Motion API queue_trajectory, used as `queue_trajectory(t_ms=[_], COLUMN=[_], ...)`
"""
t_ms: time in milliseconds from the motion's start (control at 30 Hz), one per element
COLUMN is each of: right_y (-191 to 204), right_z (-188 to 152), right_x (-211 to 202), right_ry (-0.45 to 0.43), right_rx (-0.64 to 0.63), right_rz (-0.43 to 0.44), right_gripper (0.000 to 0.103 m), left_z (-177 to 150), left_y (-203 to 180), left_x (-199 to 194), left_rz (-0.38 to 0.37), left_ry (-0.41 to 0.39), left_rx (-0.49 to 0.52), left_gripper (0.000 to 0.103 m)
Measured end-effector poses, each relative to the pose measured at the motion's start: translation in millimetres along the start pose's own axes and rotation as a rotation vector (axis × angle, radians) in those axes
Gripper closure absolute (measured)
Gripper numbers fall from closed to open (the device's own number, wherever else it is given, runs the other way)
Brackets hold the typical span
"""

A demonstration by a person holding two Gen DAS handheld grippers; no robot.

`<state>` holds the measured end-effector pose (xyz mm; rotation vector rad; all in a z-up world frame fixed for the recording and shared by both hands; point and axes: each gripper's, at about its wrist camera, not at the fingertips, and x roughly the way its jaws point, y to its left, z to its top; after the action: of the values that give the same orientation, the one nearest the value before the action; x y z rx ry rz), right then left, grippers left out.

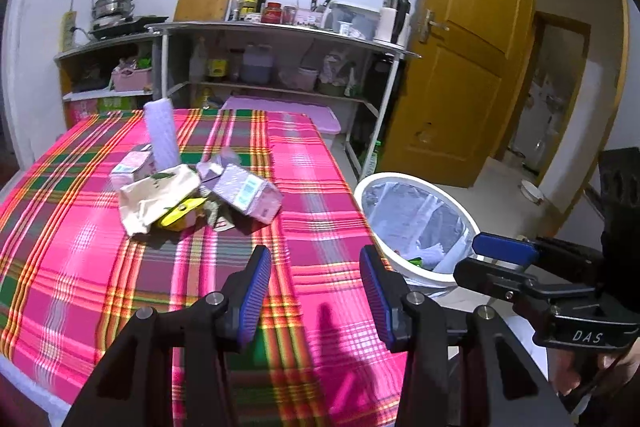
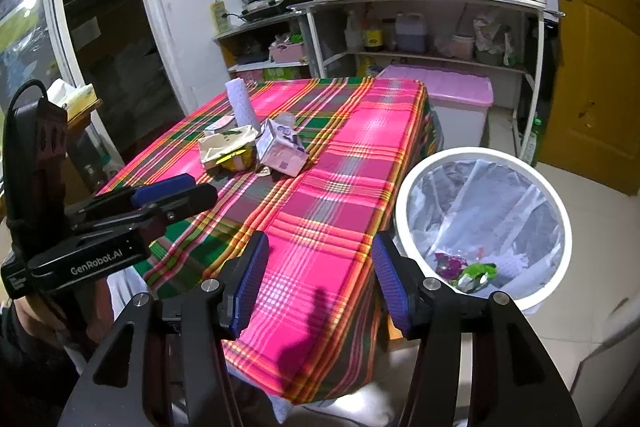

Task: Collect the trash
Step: 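Move both tools back over the table toward the milk carton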

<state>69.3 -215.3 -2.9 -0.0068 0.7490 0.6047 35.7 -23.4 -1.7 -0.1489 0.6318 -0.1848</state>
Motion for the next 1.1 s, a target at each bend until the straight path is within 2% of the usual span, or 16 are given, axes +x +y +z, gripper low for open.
queue_trajectory(t_ms=[400, 567, 1100], right_y=[8.0, 11.2, 25.1], right_z=[7.6, 12.0, 41.2], right_x=[18.0, 26.2, 74.6], right_ry=[0.024, 0.031, 0.062], right_rx=[-0.015, -0.026, -0.082], right_rz=[0.006, 0.011, 0.04], right_gripper=[0.048, 0.048, 0.048], left_z=[-2.2, 0.0, 16.6], left_y=[39.5, 56.8, 119.4], left_x=[-5.2, -4.4, 15.3], left_rz=[0.056, 0.101, 0.2], left_ry=[-0.014, -0.02, -0.016], left_rx=[-0.075, -0.101, -0.182], left_gripper=[0.057, 0.057, 0.057])
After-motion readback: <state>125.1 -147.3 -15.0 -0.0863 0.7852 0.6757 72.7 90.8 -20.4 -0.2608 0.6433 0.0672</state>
